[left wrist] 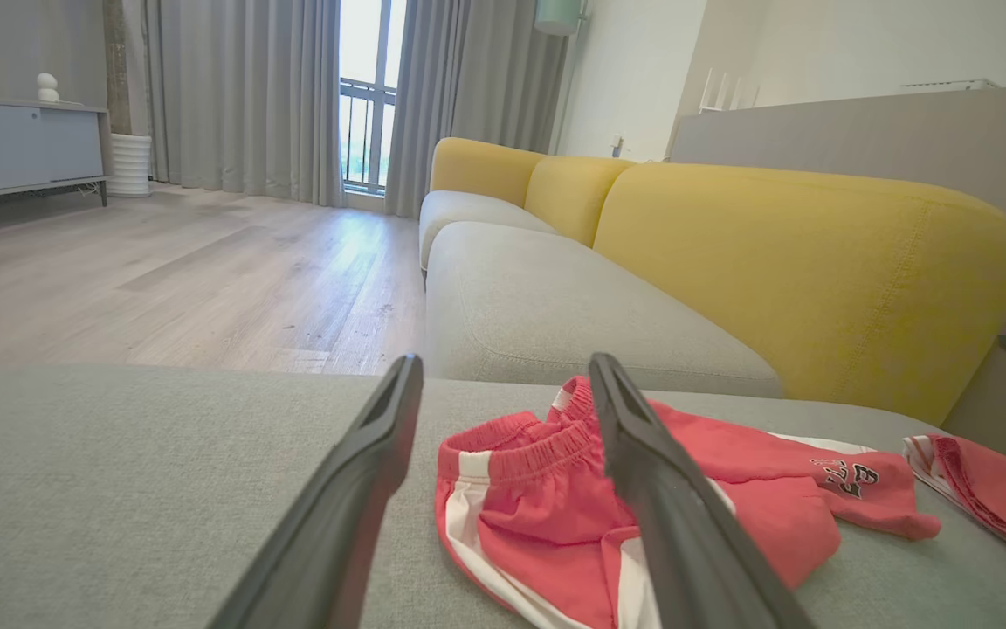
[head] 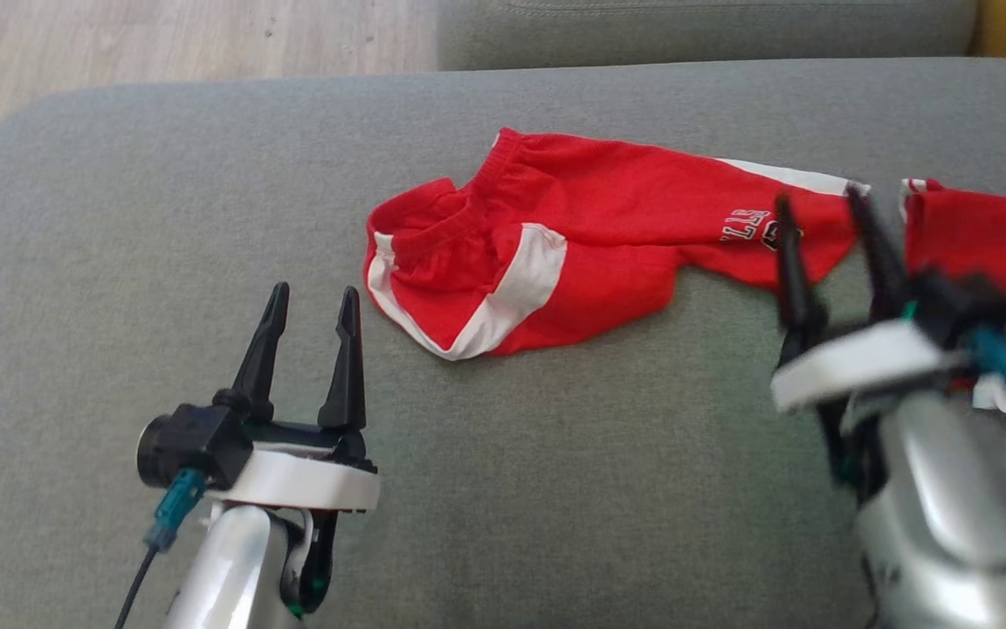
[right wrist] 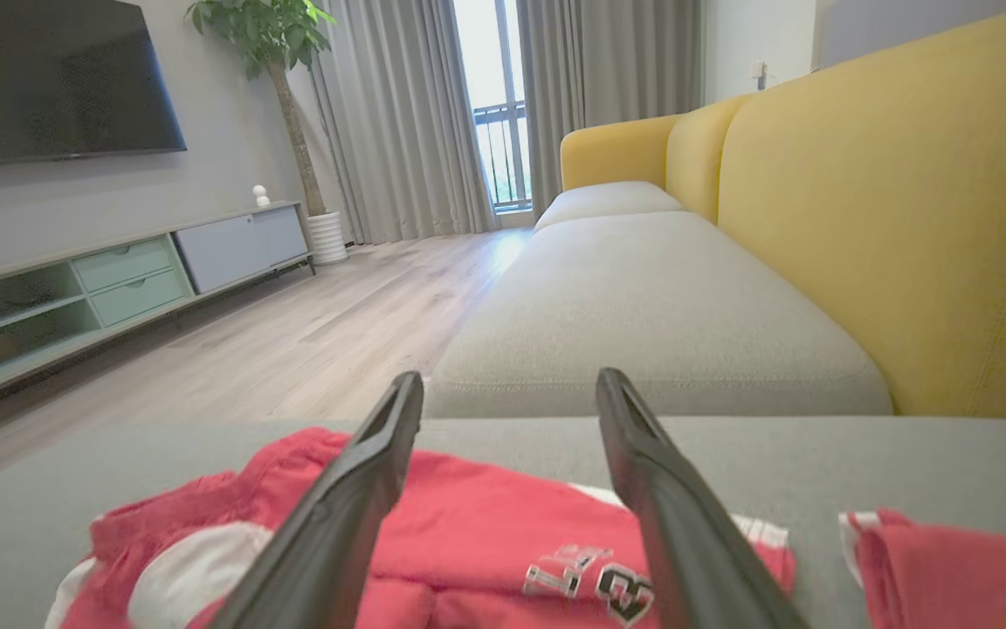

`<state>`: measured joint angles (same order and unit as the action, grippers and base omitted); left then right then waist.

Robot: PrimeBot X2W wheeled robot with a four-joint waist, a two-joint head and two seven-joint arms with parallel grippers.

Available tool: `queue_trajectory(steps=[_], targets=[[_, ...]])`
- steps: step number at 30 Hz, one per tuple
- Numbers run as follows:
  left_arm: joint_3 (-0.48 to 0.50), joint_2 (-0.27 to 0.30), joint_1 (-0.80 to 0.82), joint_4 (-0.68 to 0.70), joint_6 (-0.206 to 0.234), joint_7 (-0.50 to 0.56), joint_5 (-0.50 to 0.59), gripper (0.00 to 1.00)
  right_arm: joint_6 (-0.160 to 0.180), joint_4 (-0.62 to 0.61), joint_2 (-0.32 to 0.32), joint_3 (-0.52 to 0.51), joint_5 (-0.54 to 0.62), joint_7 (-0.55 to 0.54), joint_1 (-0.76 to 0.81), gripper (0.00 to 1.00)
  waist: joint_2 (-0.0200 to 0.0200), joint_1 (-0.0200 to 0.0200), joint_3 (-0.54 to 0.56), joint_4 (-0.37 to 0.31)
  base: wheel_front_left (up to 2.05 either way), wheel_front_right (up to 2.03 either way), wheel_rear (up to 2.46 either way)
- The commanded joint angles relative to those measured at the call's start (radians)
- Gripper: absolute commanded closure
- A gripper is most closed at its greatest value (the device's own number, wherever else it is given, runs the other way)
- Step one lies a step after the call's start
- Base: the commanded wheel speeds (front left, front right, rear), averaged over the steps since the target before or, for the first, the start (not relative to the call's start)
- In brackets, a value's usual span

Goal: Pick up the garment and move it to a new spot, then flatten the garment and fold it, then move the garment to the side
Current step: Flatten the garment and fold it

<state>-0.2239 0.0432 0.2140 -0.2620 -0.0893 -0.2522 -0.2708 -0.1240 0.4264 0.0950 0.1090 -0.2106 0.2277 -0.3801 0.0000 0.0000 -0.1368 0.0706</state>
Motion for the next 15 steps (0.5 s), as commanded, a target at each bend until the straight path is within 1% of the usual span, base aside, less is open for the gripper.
queue_trajectory(steps=[1,4,8,10,15], targets=[[0.041,0.007,0.008,0.033,-0.003,-0.010,0.011,0.00,-0.007,-0.076,-0.023,0.020,0.006,-0.006,0.041,0.00,0.0000,0.0000,0.005,-0.009,0.00,0.00,0.00],[0.044,0.007,0.003,0.034,-0.006,-0.010,0.015,0.00,-0.007,-0.136,-0.039,0.010,-0.007,-0.017,0.134,0.00,0.0000,0.0000,0.008,-0.016,0.00,0.00,0.00],[0.047,0.007,0.002,0.036,-0.008,-0.010,0.019,0.00,-0.007,-0.185,-0.044,0.012,-0.027,-0.027,0.185,0.00,0.0000,0.0000,0.009,-0.020,0.00,0.00,0.00],[0.051,0.007,0.004,0.038,-0.010,-0.010,0.022,0.00,-0.007,-0.210,-0.044,0.024,-0.045,-0.032,0.201,0.00,0.0000,0.0000,0.009,-0.021,0.00,0.00,0.00],[0.038,0.007,0.011,0.039,-0.015,-0.010,0.021,0.00,-0.007,-0.242,-0.044,0.041,-0.025,-0.055,0.200,0.00,0.0000,0.0000,0.003,-0.005,0.00,0.00,0.00]])
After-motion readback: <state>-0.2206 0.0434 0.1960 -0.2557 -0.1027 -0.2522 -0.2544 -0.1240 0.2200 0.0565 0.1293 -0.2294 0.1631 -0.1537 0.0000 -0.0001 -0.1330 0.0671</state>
